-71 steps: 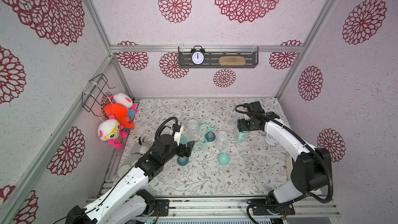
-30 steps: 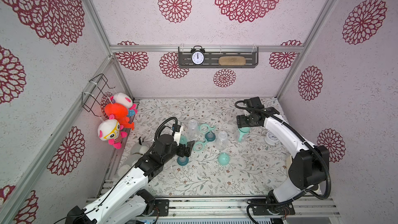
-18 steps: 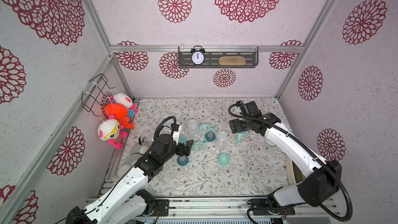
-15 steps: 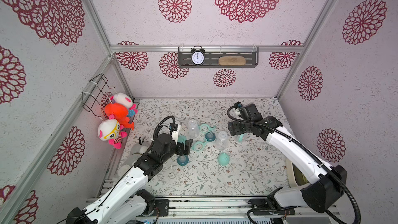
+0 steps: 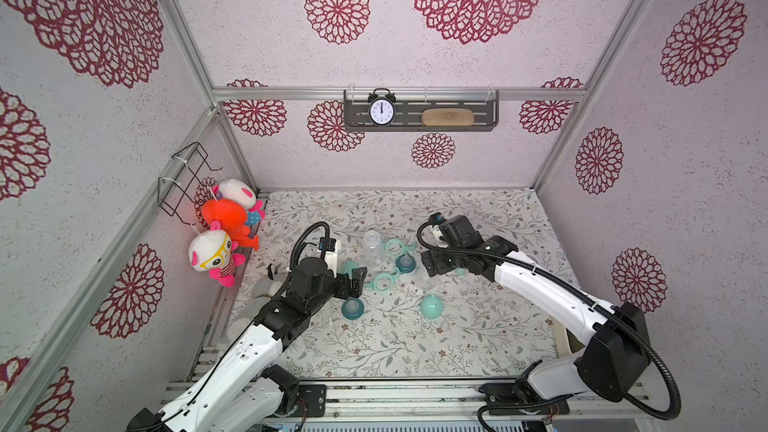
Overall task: Assemble the baby bottles
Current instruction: Pick up the baby bottle from the center of the board.
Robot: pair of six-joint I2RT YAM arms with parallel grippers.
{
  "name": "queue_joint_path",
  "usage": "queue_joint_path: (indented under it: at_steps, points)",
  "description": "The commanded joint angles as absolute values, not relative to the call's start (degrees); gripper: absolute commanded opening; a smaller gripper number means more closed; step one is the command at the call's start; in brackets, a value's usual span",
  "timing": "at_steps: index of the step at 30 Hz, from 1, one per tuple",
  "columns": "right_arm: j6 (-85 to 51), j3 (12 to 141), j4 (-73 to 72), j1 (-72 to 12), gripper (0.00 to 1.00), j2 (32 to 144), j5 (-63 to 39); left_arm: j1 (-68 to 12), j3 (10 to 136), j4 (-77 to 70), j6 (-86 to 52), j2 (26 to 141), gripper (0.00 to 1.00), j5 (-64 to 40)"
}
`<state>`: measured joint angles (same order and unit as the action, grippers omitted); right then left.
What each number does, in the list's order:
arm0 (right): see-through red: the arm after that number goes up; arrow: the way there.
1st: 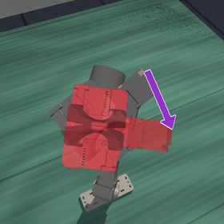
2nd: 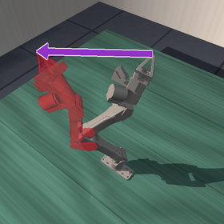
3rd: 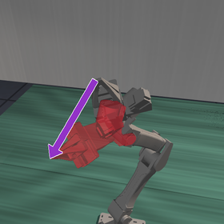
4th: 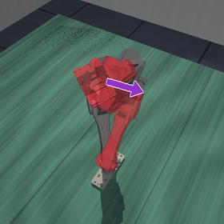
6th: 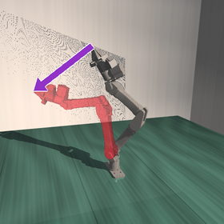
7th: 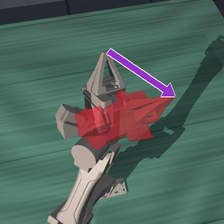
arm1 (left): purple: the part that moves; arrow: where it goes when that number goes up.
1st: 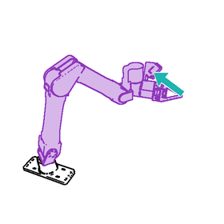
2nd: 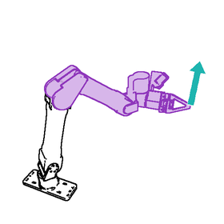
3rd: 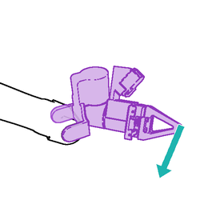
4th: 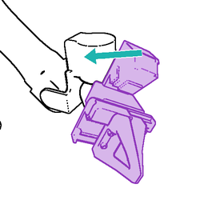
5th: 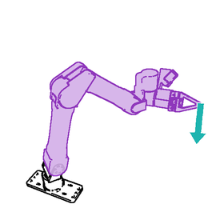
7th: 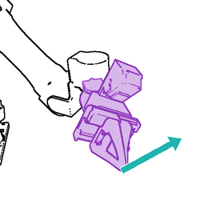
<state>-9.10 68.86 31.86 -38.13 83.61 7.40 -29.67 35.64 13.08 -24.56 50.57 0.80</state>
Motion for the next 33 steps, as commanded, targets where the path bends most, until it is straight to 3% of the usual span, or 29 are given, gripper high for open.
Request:
queue_joint_path:
  at_steps: [1, 13, 33]
  points:
    - [-9.34, 68.99, 28.45, -38.58, 0.93, 84.46, 6.96, -29.09, 35.28, 13.71, -26.32, 49.58, 0.98, -0.15]
    - [-11.92, 65.74, 24.77, -38.93, 0.92, 87.96, 4.14, -29.1, 34.76, 13.71, -26.14, 49.57, 0.98, -0.75]
    - [-12.74, 63.46, 19.94, -39.64, 0.8, 91.58, 5.53, -29.12, 33.24, 10.55, -25.01, 51.24, 0.98, -3.24]
